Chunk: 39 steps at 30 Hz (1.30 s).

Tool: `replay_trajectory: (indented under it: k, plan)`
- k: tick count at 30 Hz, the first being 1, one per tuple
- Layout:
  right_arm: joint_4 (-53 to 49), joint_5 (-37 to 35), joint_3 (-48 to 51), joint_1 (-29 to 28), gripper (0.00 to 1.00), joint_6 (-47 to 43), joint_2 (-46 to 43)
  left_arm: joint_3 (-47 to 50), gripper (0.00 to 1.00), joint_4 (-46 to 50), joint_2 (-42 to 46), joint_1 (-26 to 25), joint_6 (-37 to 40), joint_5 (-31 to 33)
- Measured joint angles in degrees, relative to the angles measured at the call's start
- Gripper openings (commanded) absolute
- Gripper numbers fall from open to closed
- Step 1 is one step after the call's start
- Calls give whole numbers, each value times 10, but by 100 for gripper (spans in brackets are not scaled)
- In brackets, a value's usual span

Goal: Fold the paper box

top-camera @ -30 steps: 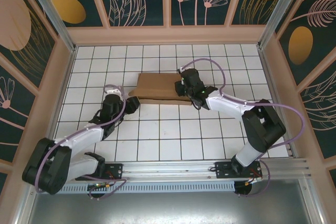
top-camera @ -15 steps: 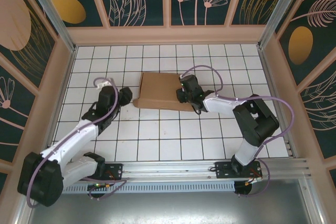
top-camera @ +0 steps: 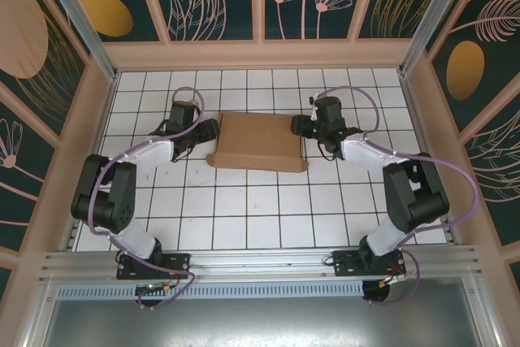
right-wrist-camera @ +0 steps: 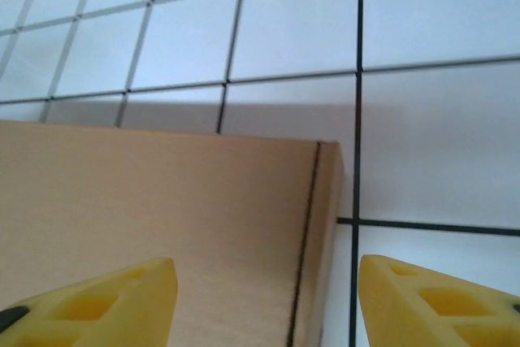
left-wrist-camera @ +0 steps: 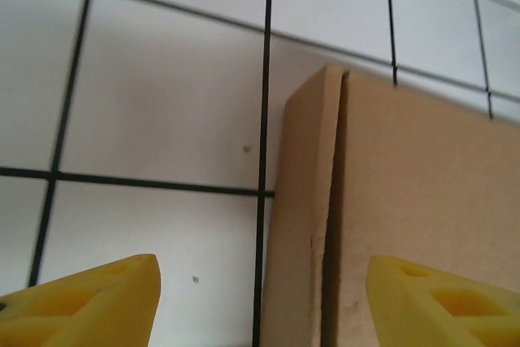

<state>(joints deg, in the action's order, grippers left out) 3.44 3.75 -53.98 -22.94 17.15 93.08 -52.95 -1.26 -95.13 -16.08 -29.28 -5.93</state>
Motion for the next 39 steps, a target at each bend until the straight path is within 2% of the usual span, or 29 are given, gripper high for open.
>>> replay_trajectory:
  k: [7,11,15,18,19,22,26,32,39]
  plan:
    - [-2,12,-2,-3,56,35,68,-7,58,-18,-51,0,7,-33]
    - [32,22,4,-1,57,52,78,-10,47,-53,-69,2,6,-46]
    - [61,41,30,5,71,56,65,-16,34,-74,-80,6,10,-55]
    - [75,87,71,21,90,66,30,-24,29,-75,-85,13,21,-78]
    - [88,112,86,35,92,74,17,-28,25,-75,-89,16,26,-89]
    - [135,190,113,93,90,106,-3,-59,17,-61,-110,26,50,-126]
    - [167,261,112,143,87,133,10,-84,14,-58,-136,38,72,-177]
    - [176,334,108,143,86,149,70,-96,8,-67,-158,57,83,-252]
    - [177,363,105,138,88,149,84,-96,2,-84,-175,79,87,-311]
